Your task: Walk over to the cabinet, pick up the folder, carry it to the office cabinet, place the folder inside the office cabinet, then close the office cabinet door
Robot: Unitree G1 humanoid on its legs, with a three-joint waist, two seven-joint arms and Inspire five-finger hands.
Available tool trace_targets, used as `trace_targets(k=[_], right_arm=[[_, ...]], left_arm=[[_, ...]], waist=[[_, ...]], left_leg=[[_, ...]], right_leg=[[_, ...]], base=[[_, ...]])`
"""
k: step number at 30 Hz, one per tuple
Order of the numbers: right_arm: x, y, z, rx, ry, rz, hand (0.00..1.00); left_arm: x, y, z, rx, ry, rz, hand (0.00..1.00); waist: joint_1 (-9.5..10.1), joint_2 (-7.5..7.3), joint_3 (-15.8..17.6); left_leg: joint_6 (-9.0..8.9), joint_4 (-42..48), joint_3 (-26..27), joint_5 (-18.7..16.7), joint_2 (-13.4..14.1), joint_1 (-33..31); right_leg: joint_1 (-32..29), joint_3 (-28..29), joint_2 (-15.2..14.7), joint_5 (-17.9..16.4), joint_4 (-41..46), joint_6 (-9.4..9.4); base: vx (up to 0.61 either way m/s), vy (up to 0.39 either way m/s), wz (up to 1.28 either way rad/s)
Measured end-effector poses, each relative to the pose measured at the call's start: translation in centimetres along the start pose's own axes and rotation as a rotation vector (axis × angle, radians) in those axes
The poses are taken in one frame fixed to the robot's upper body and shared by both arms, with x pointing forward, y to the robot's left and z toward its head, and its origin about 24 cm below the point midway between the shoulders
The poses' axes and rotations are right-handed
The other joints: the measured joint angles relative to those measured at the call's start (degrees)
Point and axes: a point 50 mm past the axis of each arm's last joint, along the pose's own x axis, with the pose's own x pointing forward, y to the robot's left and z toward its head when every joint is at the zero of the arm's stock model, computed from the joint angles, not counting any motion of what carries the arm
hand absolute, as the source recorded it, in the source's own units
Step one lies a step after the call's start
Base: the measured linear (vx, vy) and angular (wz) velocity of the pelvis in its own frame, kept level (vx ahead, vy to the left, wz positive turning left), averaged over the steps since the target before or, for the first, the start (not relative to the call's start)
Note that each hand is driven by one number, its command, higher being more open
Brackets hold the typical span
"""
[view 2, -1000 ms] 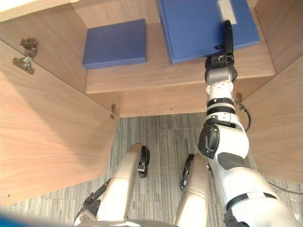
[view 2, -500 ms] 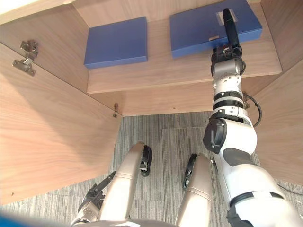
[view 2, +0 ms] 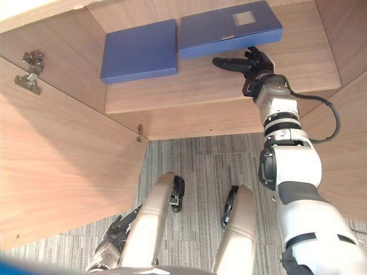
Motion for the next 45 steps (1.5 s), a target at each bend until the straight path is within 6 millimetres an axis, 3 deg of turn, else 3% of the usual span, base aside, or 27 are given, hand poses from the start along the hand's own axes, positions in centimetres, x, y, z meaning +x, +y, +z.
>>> trace_targets(k=[8,11,13,16,27,32,35,38,45], right_arm=[[-0.3,0.3,-1.8,-0.256,0.013,0.043,1.00],[-0.5,1.2,-3.2,-0.542,0.035,0.064,1.00],[-0.6,3.5,-5.2,-0.873,0.051,0.089,1.00],[-0.8,4.3,-6.5,-1.059,0.066,0.092,1.00],[-1.1,5.2,-7.5,-1.037,0.043,0.085,1.00],[-1.5,6.2,-9.0,-1.029,0.045,0.098,1.00],[-1.8,6.5,-10.2,-1.059,0.073,0.120,1.00],[-2.2,7.0,-12.0,-1.086,0.127,0.158,1.00],[-3.7,8.7,-16.0,-1.118,0.250,0.296,1.00]], left_arm=[[0.0,0.0,0.3,0.075,-0.005,-0.035,1.00],[0.1,-0.5,0.6,0.102,-0.016,-0.063,1.00],[0.0,-0.5,0.8,0.108,-0.023,-0.061,1.00],[0.0,-0.6,0.8,0.113,-0.027,-0.061,1.00],[0.1,-0.4,1.3,0.131,-0.051,-0.051,1.00],[0.1,-0.1,1.5,0.163,-0.058,-0.035,1.00],[0.1,0.0,1.5,0.195,-0.061,-0.037,1.00],[0.1,0.3,1.5,0.235,-0.062,-0.036,1.00],[0.0,1.2,1.5,0.346,-0.054,-0.020,1.00]], waist=[[0.28,-0.01,0.01],[0.41,-0.06,0.04],[0.37,-0.17,0.08],[0.39,-0.30,0.13],[0.05,-1.76,1.01],[-0.52,-2.26,1.32],[-0.51,-2.38,1.37],[-0.53,-2.57,1.27],[-1.49,-3.72,0.51]], left_leg=[[0.02,-2.12,0.04,0.00,0.14,2.63],[0.03,-2.83,0.18,-0.01,0.15,3.68],[0.03,-3.79,0.35,-0.01,0.15,5.33],[0.04,-4.54,0.57,-0.01,0.13,6.49],[0.09,-5.21,1.60,-0.04,0.31,8.05],[0.17,-7.41,1.61,0.02,0.57,10.81],[0.22,-9.50,1.59,0.07,1.00,13.25],[0.32,-14.83,1.86,1.34,1.42,18.03],[-0.21,-37.22,5.68,10.51,3.98,32.79]], right_leg=[[3.03,-0.66,-0.01,0.04,-2.44,0.12],[4.02,-0.69,-0.01,0.09,-3.12,0.25],[5.52,-0.72,-0.01,0.10,-3.99,0.35],[6.60,-0.71,-0.05,0.09,-4.63,0.45],[7.50,-0.13,0.01,0.24,-5.14,0.85],[10.60,-0.72,0.03,0.70,-7.85,1.55],[13.51,-1.72,0.05,1.42,-10.50,0.94],[18.76,-3.50,0.09,3.32,-16.42,0.83],[35.05,-11.15,2.29,13.48,-40.88,0.13]], base=[[0.05,-0.015,0.01],[0.02,-0.010,-0.01],[0.04,-0.024,-0.02],[0.03,-0.018,-0.01],[0.01,-0.008,-0.02],[0.04,-0.009,-0.03],[0.08,0.002,0.00],[0.12,0.027,-0.01],[0.12,0.028,-0.01]])
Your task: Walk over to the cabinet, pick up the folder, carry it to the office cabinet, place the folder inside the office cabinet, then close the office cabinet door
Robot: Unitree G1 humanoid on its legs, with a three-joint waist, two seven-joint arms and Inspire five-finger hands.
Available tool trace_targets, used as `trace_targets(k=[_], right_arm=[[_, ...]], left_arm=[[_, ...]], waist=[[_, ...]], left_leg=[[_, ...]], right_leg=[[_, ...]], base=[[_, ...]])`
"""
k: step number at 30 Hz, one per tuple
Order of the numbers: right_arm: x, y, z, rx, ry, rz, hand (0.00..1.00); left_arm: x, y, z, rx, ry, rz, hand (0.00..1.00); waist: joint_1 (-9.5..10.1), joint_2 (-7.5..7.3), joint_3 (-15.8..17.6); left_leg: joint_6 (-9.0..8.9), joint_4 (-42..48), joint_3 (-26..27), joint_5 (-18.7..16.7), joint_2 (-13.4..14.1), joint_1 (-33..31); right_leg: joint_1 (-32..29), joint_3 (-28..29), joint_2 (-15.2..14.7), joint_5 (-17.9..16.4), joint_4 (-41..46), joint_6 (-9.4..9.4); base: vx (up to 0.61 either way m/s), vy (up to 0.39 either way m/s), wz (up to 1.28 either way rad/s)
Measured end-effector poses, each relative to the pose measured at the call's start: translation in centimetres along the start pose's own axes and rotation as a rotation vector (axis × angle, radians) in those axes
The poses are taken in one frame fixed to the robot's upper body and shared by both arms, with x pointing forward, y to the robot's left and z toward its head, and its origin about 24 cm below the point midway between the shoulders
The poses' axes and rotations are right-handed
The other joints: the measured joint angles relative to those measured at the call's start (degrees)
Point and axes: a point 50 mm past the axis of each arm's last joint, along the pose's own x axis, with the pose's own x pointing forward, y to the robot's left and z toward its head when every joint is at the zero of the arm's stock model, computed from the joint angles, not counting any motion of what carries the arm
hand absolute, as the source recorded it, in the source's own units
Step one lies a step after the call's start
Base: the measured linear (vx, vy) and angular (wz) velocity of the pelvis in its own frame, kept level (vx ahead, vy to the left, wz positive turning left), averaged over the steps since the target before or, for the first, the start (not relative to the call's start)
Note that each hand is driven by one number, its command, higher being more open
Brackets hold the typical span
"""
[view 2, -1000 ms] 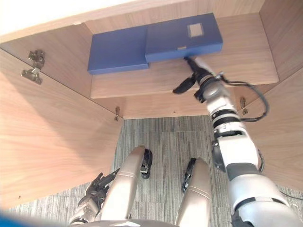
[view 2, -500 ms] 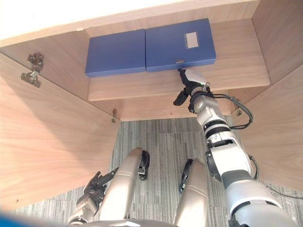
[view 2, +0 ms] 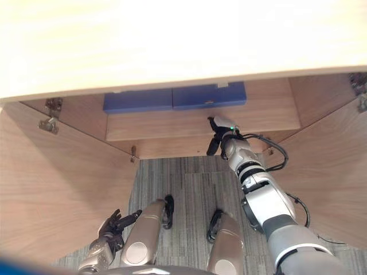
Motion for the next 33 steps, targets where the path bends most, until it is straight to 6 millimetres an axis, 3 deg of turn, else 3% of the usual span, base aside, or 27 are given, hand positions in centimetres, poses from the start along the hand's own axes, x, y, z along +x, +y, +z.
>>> trace_targets(k=[2,5,9,12,14,17,19,23,25,26,28,29,30,31,33], right_arm=[[-0.2,1.8,-0.4,0.018,0.013,0.047,1.00],[-0.4,3.7,-0.6,0.122,0.023,0.091,1.00],[-0.9,5.7,-1.1,0.311,0.043,0.124,1.00],[-2.3,9.5,-3.7,0.548,0.135,0.160,1.00],[-4.3,13.3,-6.1,0.698,0.239,0.199,1.00],[-6.9,17.1,-8.4,0.862,0.375,0.226,1.00],[-10.5,21.5,-10.5,1.010,0.545,0.253,1.00],[-14.6,25.3,-12.0,1.124,0.710,0.277,1.00],[-15.9,26.4,-12.2,1.173,0.761,0.281,1.00],[-16.0,26.9,-11.6,1.201,0.767,0.286,1.00],[-16.5,27.3,-11.6,1.231,0.785,0.283,1.00],[-16.8,27.3,-12.0,1.283,0.804,0.246,1.00],[-16.9,27.2,-12.2,1.302,0.807,0.219,1.00],[-17.1,27.2,-12.3,1.308,0.808,0.202,1.00],[-17.4,27.4,-12.3,1.320,0.815,0.185,1.00]], left_arm=[[-0.1,0.5,-0.3,0.008,0.008,0.011,1.00],[-0.1,0.9,-0.4,0.028,0.014,0.020,1.00],[-0.2,0.8,-0.7,0.024,0.014,0.020,1.00],[-0.4,0.6,-1.8,0.021,0.054,0.019,1.00],[-0.6,0.3,-3.0,0.050,0.101,0.007,1.00],[-0.6,-0.2,-3.4,0.104,0.119,-0.015,1.00],[-0.8,0.0,-4.1,0.126,0.146,-0.009,1.00],[-0.9,0.5,-4.8,0.136,0.175,0.026,1.00],[-1.0,0.8,-4.9,0.137,0.177,0.043,1.00],[-1.0,1.0,-5.1,0.132,0.181,0.049,1.00],[-1.1,1.0,-5.2,0.129,0.185,0.051,1.00],[-1.2,0.7,-5.5,0.124,0.192,0.050,1.00],[-1.3,0.6,-5.7,0.121,0.196,0.052,1.00],[-1.5,0.8,-6.1,0.120,0.205,0.061,1.00],[-1.6,1.8,-6.3,0.130,0.209,0.087,1.00]], waist=[[-0.36,-1.03,-1.21],[-0.48,-1.93,-2.51],[-0.46,-2.14,-4.29],[-1.09,-1.65,-7.45],[-3.02,-1.20,-10.38],[-4.95,-1.42,-11.31],[-6.38,-1.51,-12.53],[-7.42,-1.76,-13.00],[-8.06,-1.67,-12.93],[-8.32,-1.39,-12.44],[-8.53,-1.35,-12.28],[-8.58,0.02,-12.16],[-8.71,0.85,-12.69],[-8.81,1.06,-13.52],[-9.58,-1.91,-15.29]], left_leg=[[-0.53,-5.76,0.36,2.39,0.76,3.83],[-0.92,-8.55,0.98,3.10,2.83,7.99],[-1.61,-6.36,0.90,2.63,4.98,10.12],[-2.63,-6.67,-0.56,1.87,5.03,13.01],[-2.59,-11.79,-1.71,1.10,4.57,16.04],[-2.07,-15.67,-0.08,1.36,3.55,18.78],[-1.75,-16.73,2.05,1.49,2.77,20.65],[-0.62,-18.43,8.72,2.06,1.58,22.37],[0.92,-18.14,11.88,1.69,1.59,22.62],[1.47,-18.05,15.79,2.51,3.11,23.34],[1.09,-18.05,18.45,3.15,3.77,24.72],[0.65,-18.20,19.93,3.45,5.09,26.20],[0.24,-18.71,20.82,3.80,6.18,26.97],[-0.21,-20.04,21.36,4.39,6.56,27.58],[-2.55,-23.13,20.88,5.81,4.69,27.76]], right_leg=[[4.49,-1.57,1.71,2.75,-7.05,-0.34],[9.95,-1.61,5.01,5.36,-13.86,-1.04],[13.54,0.04,7.75,7.67,-17.31,-1.43],[17.10,2.45,9.36,10.00,-21.97,-1.40],[18.28,4.61,10.13,12.71,-26.24,-0.97],[18.16,7.76,9.88,14.90,-28.00,-0.46],[18.06,11.12,9.91,16.25,-28.82,-0.20],[15.13,18.53,9.87,19.02,-29.32,0.49],[12.96,17.28,10.57,23.31,-29.88,0.34],[12.49,9.66,9.93,24.13,-30.13,-1.81],[11.05,-1.46,6.71,17.14,-19.64,-5.63],[11.01,-5.53,4.26,12.88,-11.02,-6.20],[11.21,-6.85,2.29,10.77,-6.27,-5.91],[11.67,-6.92,0.19,9.43,-4.01,-4.85],[14.73,-4.64,-3.79,7.54,-8.71,0.85]], base=[[0.13,-0.025,-0.02],[0.10,-0.053,-0.18],[0.05,-0.042,-0.31],[0.01,0.040,-0.39],[0.00,0.110,-0.48],[-0.04,0.117,-0.57],[-0.09,0.106,-0.68],[-0.14,0.086,-1.06],[-0.25,0.035,-1.24],[-0.29,-0.064,-1.20],[-0.20,-0.079,-0.85],[-0.15,-0.070,-0.66],[-0.15,-0.099,-0.61],[-0.13,-0.218,-0.46],[-0.06,-0.272,-0.28]])
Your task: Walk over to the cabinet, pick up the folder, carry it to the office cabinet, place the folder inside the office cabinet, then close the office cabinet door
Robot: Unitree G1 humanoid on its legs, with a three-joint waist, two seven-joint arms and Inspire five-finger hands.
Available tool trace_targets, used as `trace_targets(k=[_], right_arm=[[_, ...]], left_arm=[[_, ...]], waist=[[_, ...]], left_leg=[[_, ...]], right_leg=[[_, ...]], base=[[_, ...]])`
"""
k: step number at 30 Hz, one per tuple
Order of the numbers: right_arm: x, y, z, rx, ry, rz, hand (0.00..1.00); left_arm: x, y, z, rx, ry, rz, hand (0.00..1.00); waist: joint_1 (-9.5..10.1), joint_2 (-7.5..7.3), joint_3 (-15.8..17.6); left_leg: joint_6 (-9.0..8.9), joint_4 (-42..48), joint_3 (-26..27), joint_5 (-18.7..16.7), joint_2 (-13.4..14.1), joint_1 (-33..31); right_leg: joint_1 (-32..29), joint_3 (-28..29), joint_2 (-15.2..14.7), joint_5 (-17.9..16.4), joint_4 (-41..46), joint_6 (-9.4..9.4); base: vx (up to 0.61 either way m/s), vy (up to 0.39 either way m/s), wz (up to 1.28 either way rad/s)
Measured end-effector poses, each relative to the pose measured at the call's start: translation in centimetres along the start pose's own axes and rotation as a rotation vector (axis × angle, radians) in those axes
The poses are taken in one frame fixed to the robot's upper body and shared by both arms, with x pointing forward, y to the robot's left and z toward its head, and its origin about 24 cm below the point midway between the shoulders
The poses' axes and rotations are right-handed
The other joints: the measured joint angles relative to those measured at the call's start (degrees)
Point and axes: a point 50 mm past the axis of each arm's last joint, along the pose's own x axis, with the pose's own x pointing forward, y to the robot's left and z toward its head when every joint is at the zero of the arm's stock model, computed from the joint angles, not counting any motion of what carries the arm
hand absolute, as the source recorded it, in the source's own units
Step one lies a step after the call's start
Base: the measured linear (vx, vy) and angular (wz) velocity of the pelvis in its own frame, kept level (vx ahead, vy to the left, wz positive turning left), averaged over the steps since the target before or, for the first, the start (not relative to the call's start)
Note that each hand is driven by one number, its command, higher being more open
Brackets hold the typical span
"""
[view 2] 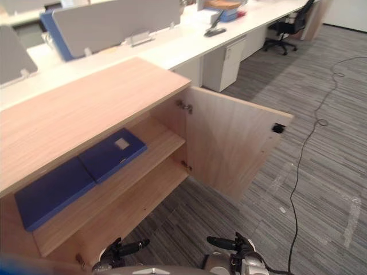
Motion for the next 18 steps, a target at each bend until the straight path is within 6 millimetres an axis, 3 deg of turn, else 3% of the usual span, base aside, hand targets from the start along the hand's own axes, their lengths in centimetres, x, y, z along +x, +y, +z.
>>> trace_targets(k=[1,3,4,5,7,11,18], right_arm=[[0.0,-0.6,0.1,0.020,-0.007,-0.024,1.00],[0.0,-1.7,0.2,0.061,-0.015,-0.073,1.00],[0.0,-2.0,0.3,0.090,-0.017,-0.091,1.00],[0.0,-1.9,0.3,0.110,-0.017,-0.097,1.00],[-0.1,-2.4,0.1,0.122,-0.019,-0.117,1.00],[-0.6,-4.8,1.9,0.158,-0.117,-0.199,1.00],[-1.7,-5.5,10.4,0.139,-0.451,-0.220,1.00]], left_arm=[[0.0,-0.1,-0.1,0.010,0.010,-0.001,1.00],[-0.1,-0.4,-0.5,-0.003,0.019,-0.001,1.00],[-0.1,-0.2,-0.7,-0.004,0.023,0.006,1.00],[-0.1,0.2,-0.6,-0.018,0.023,0.025,1.00],[-0.1,0.0,-0.6,-0.019,0.026,0.020,1.00],[0.1,-0.9,0.2,-0.015,0.006,-0.007,1.00],[0.0,-1.7,1.4,0.097,-0.070,-0.046,1.00]], waist=[[-0.26,0.43,-0.24],[-0.13,1.85,-1.12],[0.25,2.41,-1.52],[0.64,1.86,-1.90],[-0.37,0.95,-1.92],[-0.70,1.59,-2.14],[-0.64,2.76,-3.03]], left_leg=[[-2.07,-1.69,-2.47,1.87,-0.40,0.00],[-2.25,-4.67,-4.49,1.92,-0.38,0.42],[-1.28,-7.72,-5.06,2.70,-0.11,1.43],[-1.48,-8.82,-5.03,4.24,1.22,1.86],[-1.53,-9.52,-5.18,4.93,2.55,2.59],[-1.63,-9.98,-5.60,5.73,3.10,2.79],[-0.60,-11.74,-6.88,7.14,1.04,2.50]], right_leg=[[1.30,0.83,1.84,-1.39,-5.84,3.31],[2.77,1.83,7.08,2.17,-13.48,1.46],[2.71,3.18,10.77,4.47,-16.50,-0.52],[2.81,4.20,13.05,5.63,-18.52,-1.74],[3.45,4.37,15.15,6.39,-20.15,-2.88],[3.52,4.62,16.15,6.59,-20.63,-3.74],[3.52,3.98,14.33,6.63,-20.61,-3.67]], base=[[0.00,-0.227,-0.35],[0.04,-0.146,-0.60],[0.07,-0.112,-0.91],[0.07,-0.136,-0.84],[0.07,-0.151,-0.37],[0.08,-0.058,-0.11],[0.00,0.043,0.10]])
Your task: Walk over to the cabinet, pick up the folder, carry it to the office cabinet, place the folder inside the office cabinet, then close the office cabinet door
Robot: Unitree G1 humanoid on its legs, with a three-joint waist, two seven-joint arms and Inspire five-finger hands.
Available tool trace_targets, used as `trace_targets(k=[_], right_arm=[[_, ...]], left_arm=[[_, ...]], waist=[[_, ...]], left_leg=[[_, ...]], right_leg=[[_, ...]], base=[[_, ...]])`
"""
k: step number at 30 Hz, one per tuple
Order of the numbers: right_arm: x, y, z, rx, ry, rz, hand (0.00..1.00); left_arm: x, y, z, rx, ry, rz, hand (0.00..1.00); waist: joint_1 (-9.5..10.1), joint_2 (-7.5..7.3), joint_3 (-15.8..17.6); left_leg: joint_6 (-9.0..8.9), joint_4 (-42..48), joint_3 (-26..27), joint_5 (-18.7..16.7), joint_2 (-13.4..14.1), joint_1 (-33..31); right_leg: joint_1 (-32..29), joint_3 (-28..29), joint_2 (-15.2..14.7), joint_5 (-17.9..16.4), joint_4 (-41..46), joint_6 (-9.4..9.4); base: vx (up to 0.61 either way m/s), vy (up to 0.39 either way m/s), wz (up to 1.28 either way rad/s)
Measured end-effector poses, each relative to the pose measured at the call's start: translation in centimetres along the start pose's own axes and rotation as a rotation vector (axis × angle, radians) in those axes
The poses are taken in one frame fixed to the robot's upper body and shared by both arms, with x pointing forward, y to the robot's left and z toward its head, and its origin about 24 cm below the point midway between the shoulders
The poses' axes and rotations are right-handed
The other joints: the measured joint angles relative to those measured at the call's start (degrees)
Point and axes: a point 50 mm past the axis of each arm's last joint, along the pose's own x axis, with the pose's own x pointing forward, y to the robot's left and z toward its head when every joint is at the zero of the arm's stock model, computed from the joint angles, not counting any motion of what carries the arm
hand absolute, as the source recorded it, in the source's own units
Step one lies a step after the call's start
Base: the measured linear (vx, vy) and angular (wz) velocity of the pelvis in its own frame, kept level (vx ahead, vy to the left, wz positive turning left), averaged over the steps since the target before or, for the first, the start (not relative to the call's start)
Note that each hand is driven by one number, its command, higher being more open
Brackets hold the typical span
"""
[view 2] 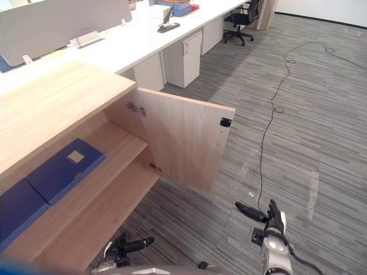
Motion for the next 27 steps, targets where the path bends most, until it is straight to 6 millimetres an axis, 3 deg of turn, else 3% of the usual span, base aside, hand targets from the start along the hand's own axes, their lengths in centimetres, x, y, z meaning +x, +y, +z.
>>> trace_targets(k=[3,9,11,14,21,27], right_arm=[[1.1,0.1,2.9,0.000,-0.080,0.001,1.00],[2.8,0.6,11.0,-0.037,-0.291,0.002,1.00],[3.1,1.7,14.1,-0.040,-0.368,0.029,1.00],[3.3,3.1,17.0,-0.040,-0.421,0.059,1.00],[3.9,4.6,19.4,-0.003,-0.396,0.080,1.00],[4.4,4.0,20.3,0.013,-0.368,0.051,1.00]], left_arm=[[-0.1,0.4,-0.3,0.026,0.001,-0.003,1.00],[-0.5,1.2,-1.8,0.054,0.036,-0.001,1.00],[-0.6,1.3,-1.9,0.057,0.038,0.000,1.00],[-0.5,1.3,-1.7,0.055,0.027,-0.001,1.00],[-0.5,1.0,-1.2,0.064,-0.002,-0.012,1.00],[-0.5,1.0,-0.9,0.075,-0.019,-0.018,1.00]], waist=[[0.36,0.03,-0.02],[0.69,0.20,-0.07],[0.87,0.52,-0.22],[2.02,0.57,-0.20],[3.51,1.18,0.50],[3.45,1.51,1.91]], left_leg=[[-0.01,-1.00,-1.04,0.49,-0.53,-0.33],[0.43,-2.11,-4.07,1.62,-1.79,-2.11],[0.58,-2.32,-5.03,1.84,-2.20,-2.66],[0.72,-2.46,-5.96,2.32,-2.58,-3.51],[1.36,-2.63,-10.26,3.32,-3.74,-4.78],[1.86,-2.78,-12.12,3.97,-4.42,-5.32]], right_leg=[[-0.11,-1.07,-0.53,0.15,-0.11,0.24],[-0.95,-3.41,-1.78,1.08,-0.45,0.85],[-0.87,-4.29,-2.21,1.76,-1.09,0.96],[-0.69,-5.01,-2.34,3.04,-2.56,1.02],[1.29,-8.68,-3.51,4.49,-4.89,1.55],[2.38,-10.50,-3.96,5.49,-6.36,1.89]], base=[[-0.05,0.039,0.20],[-0.04,0.032,0.22],[-0.05,0.032,0.18],[-0.07,0.026,0.15],[-0.07,0.029,0.30],[-0.04,0.033,0.16]])
